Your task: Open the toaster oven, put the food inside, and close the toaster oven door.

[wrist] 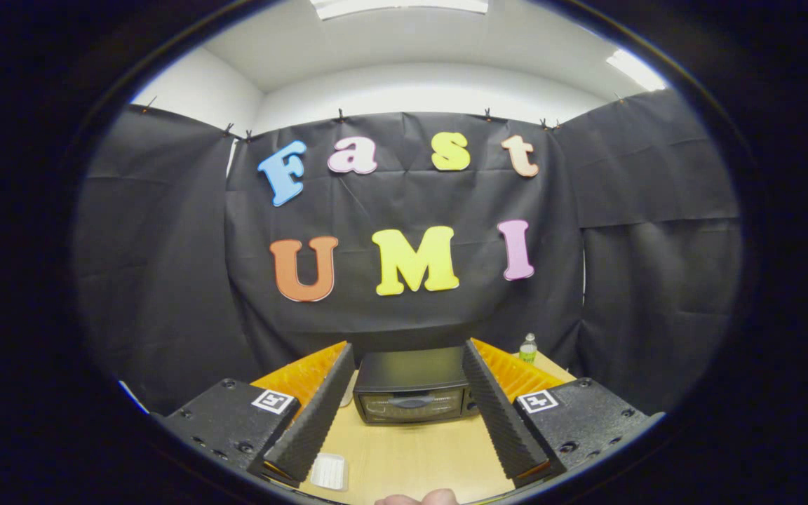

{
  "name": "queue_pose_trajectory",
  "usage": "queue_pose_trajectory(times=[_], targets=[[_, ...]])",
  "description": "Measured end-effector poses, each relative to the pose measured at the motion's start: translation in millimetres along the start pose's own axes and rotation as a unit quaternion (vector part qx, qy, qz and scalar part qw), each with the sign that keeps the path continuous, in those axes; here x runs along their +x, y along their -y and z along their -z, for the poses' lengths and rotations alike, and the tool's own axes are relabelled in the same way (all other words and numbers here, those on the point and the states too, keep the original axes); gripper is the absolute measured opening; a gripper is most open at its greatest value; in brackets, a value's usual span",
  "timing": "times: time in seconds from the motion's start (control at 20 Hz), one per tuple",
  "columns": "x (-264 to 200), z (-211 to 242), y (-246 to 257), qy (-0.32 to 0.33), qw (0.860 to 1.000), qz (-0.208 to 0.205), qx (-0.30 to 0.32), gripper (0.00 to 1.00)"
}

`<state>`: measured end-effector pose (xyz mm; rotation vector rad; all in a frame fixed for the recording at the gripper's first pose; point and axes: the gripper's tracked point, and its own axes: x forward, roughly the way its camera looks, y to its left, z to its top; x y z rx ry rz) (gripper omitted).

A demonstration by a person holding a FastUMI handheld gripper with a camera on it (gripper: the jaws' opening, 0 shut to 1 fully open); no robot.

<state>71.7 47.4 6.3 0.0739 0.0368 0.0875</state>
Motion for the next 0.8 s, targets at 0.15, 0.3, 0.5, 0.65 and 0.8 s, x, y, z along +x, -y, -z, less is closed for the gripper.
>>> queue_pose_trajectory(times=[0.15, 0.3, 0.5, 0.65, 0.8], targets=[[3, 1, -2, -0.004, 1.000, -0.001, -0.005, 1.00], [8, 5, -5, -0.011, 1.000, -0.006, 0.004, 1.00], [12, 10, -3, -0.018, 1.000, -0.005, 0.007, 1.00], [13, 12, 0, -0.024, 1.000, -0.003, 0.012, 1.00], [14, 11, 7, -0.021, 1.000, 0.002, 0.012, 1.00]])
